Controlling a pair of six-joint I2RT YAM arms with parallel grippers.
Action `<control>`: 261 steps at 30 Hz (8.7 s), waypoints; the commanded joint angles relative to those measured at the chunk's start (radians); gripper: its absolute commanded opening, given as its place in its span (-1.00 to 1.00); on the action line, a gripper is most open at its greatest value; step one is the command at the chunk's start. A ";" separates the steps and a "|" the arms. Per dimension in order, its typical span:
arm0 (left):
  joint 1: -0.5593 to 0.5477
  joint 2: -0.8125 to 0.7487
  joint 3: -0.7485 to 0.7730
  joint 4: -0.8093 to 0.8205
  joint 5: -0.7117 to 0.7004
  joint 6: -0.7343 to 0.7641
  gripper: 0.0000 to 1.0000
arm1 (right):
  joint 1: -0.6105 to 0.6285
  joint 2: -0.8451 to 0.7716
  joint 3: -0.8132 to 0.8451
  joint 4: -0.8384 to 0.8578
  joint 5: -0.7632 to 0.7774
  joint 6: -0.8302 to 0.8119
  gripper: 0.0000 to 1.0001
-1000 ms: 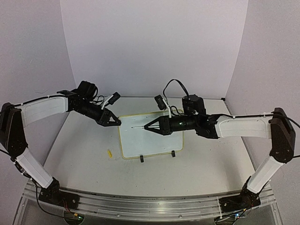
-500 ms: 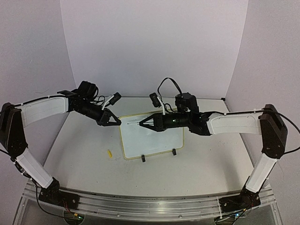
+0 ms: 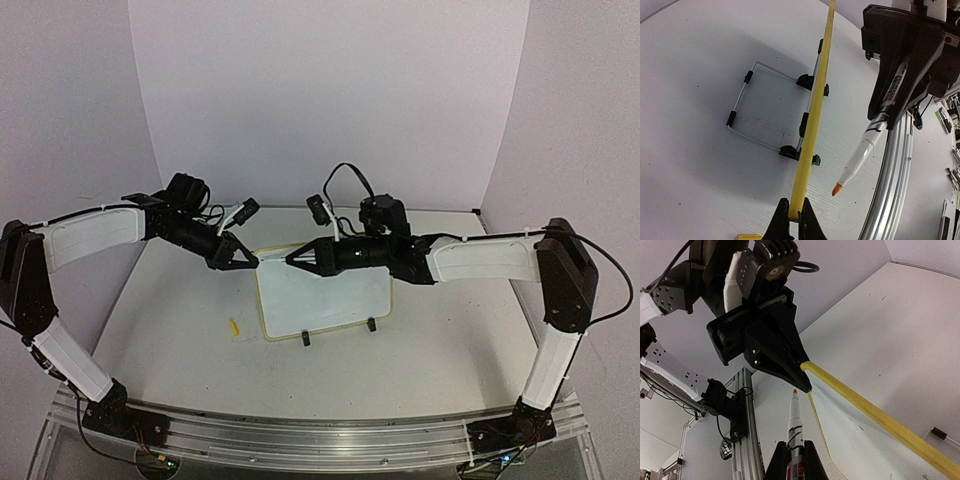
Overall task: Write a sentence on the whiteboard
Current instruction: Write on the whiteboard with the whiteboard marker without the cap.
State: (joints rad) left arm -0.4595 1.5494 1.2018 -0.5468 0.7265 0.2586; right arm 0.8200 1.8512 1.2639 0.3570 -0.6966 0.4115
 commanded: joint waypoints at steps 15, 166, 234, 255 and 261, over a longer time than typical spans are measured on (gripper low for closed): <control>0.000 -0.028 -0.006 0.018 -0.061 0.025 -1.00 | 0.006 0.041 0.063 0.025 0.075 -0.013 -1.00; 0.000 -0.037 -0.001 0.005 -0.073 0.030 -1.00 | 0.006 -0.140 -0.225 0.152 0.324 0.063 -1.00; -0.001 -0.041 -0.001 0.001 -0.073 0.031 -1.00 | 0.006 -0.161 -0.271 0.215 0.244 0.081 -1.00; 0.000 -0.046 0.000 -0.001 -0.076 0.034 -1.00 | 0.004 -0.181 -0.313 0.213 0.397 0.093 -1.00; -0.001 -0.045 0.000 0.000 -0.075 0.033 -1.00 | 0.003 -0.196 -0.309 0.214 0.401 0.085 -1.00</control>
State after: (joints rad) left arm -0.4637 1.5387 1.2018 -0.5503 0.7037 0.2615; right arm 0.8345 1.6909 0.9531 0.5387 -0.3700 0.5017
